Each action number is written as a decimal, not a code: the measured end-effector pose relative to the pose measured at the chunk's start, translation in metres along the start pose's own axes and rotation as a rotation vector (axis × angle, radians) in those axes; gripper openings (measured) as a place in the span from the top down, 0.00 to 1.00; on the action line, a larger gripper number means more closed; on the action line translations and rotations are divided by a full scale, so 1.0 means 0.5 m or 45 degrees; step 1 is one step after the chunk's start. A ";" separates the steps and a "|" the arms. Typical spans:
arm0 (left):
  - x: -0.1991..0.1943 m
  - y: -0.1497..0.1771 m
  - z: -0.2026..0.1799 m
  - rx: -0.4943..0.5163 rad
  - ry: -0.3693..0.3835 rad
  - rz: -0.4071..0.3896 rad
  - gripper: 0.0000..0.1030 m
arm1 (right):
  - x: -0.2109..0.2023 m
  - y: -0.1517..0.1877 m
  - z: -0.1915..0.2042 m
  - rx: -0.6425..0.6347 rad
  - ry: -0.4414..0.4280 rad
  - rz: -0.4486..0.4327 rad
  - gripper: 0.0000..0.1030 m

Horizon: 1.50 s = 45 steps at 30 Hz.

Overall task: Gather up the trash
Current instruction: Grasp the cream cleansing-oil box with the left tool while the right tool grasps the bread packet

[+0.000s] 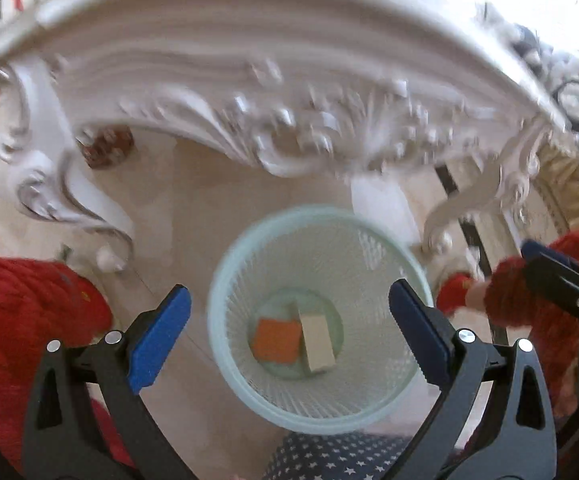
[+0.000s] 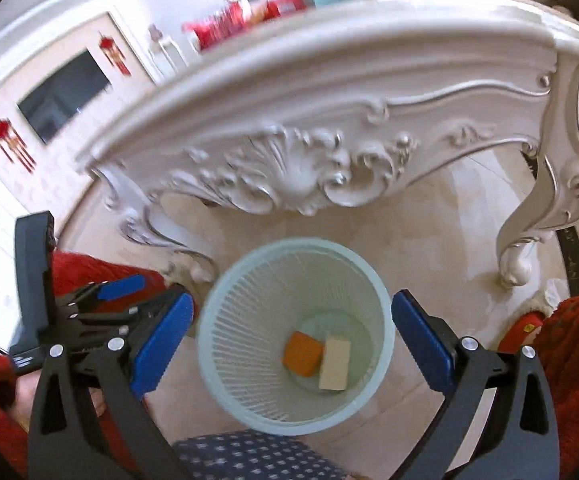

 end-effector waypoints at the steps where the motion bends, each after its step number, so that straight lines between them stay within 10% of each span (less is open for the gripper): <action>1: -0.024 -0.020 0.007 0.016 -0.027 -0.052 0.06 | -0.025 -0.025 0.002 0.007 -0.017 -0.041 0.07; 11: -0.129 -0.305 0.052 0.088 -0.109 -0.346 0.06 | -0.124 -0.349 -0.034 -0.219 0.300 -0.422 0.07; 24: 0.108 -0.764 0.095 0.132 -0.206 -0.262 0.06 | 0.098 -0.493 -0.116 -0.332 0.390 -0.201 0.07; 41: 0.366 -0.875 0.118 0.154 -0.267 -0.023 0.07 | 0.204 -0.540 -0.168 -0.385 0.482 -0.025 0.08; 44: 0.378 -0.865 0.129 0.117 -0.222 0.029 0.53 | 0.207 -0.542 -0.165 -0.382 0.477 -0.012 0.10; 45: 0.379 -0.861 0.132 0.104 -0.209 0.037 0.55 | 0.206 -0.541 -0.163 -0.380 0.461 -0.012 0.18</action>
Point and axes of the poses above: each gripper's, at about its wrist camera, not at the fingertips, and x roughly the way its jaws point, z to its left, y to its underside, the point moved 6 cm from there along x, roughly the way its jaws point, and after that the axes turned 9 degrees about -z, right-handed, at the moved point
